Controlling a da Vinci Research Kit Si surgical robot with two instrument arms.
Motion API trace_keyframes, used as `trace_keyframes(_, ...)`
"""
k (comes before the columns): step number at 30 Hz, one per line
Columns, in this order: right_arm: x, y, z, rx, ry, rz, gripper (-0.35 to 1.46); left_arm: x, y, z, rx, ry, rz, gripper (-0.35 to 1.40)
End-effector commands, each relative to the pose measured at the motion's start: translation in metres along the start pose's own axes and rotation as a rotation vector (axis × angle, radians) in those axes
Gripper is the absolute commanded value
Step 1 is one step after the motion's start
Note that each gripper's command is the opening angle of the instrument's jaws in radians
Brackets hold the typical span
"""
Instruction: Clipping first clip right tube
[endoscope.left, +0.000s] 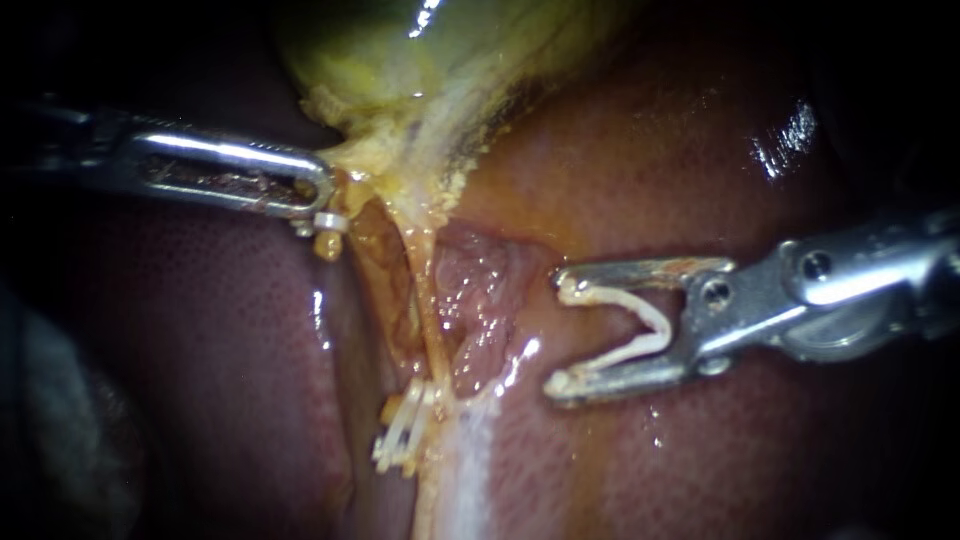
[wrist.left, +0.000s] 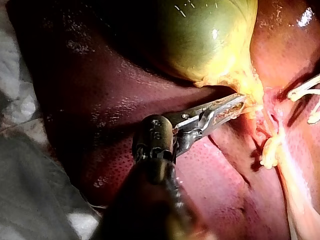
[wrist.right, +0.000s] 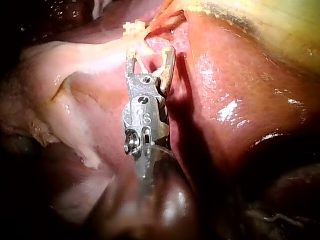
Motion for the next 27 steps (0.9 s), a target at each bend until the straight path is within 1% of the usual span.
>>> trace_keyframes(1, -0.0002, 0.0001, 0.0005, -0.002, 0.004, 0.018, 0.48, 0.0, 0.0001, 0.0, 0.001, -0.001, 0.002, -0.35)
trace_keyframes(7, -0.0005, 0.0009, 0.0032, 0.004, 0.033, 0.103, 0.48, -0.0001, 0.0006, 0.0003, 0.007, 0.003, 0.007, -0.35)
trace_keyframes(10, -0.0004, 0.0015, 0.0045, 0.012, 0.062, 0.151, 0.48, -0.0001, 0.0007, 0.0004, 0.007, 0.004, 0.012, -0.35)
trace_keyframes(12, -0.0003, 0.0017, 0.0052, 0.02, 0.074, 0.168, 0.48, -0.0001, 0.0007, 0.0004, 0.007, 0.004, 0.012, -0.35)
trace_keyframes(15, 0.0, 0.0018, 0.0064, 0.034, 0.078, 0.173, 0.48, -0.0001, 0.0007, 0.0004, 0.007, 0.004, 0.012, -0.35)
trace_keyframes(19, 0.0001, 0.0019, 0.0079, 0.061, 0.095, 0.175, 0.47, -0.0001, 0.0007, 0.0005, 0.008, 0.004, 0.013, -0.35)
trace_keyframes(23, 0.0, 0.0019, 0.0095, 0.069, 0.096, 0.171, 0.48, -0.0001, 0.0007, 0.0005, 0.008, 0.004, 0.013, -0.35)
trace_keyframes(25, -0.0001, 0.0019, 0.0101, 0.078, 0.104, 0.166, 0.48, -0.0001, 0.0007, 0.0005, 0.008, 0.004, 0.013, -0.35)
trace_keyframes(27, -0.0002, 0.0018, 0.0104, 0.1, 0.119, 0.156, 0.48, -0.0001, 0.0007, 0.0005, 0.008, 0.004, 0.013, -0.35)
